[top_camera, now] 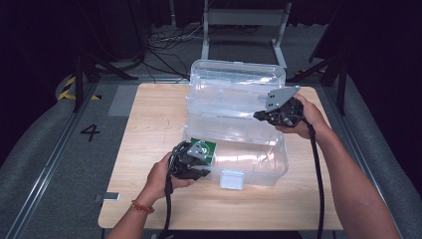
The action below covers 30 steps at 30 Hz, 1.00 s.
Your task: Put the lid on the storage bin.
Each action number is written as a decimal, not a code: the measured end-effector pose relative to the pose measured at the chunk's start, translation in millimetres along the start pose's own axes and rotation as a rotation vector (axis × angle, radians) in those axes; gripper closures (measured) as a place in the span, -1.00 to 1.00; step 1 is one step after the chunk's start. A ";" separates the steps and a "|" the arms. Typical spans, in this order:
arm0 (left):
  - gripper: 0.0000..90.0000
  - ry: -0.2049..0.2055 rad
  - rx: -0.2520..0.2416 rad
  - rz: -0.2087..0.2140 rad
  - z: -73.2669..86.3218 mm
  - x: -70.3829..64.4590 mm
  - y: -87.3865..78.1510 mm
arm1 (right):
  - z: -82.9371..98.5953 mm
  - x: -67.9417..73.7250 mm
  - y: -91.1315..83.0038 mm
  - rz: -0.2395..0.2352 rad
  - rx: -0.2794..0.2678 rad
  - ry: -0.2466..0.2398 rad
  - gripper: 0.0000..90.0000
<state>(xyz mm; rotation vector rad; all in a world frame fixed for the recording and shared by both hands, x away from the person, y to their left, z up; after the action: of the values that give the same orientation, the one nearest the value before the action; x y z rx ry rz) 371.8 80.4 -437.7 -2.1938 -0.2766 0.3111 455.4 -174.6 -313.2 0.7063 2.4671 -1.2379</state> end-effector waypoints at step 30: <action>0.53 -0.001 0.008 -0.012 0.2 -1.3 0.3 | 2.3 19.0 -9.7 0.001 -0.028 0.003 0.99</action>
<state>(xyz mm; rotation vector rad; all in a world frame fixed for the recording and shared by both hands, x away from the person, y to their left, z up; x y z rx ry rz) 370.6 80.0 -437.8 -2.1838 -0.2880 0.3058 434.3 -175.8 -316.8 0.7018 2.4816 -1.1999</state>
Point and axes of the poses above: each handheld gripper's, and its own axes: y roughly forward along the jaws, z roughly out of its underside, x roughly to its left, the point moved 4 cm from there along y, roughly forward along the jaws, and after that the axes turned 6 degrees about z, right-handed, at the moved point
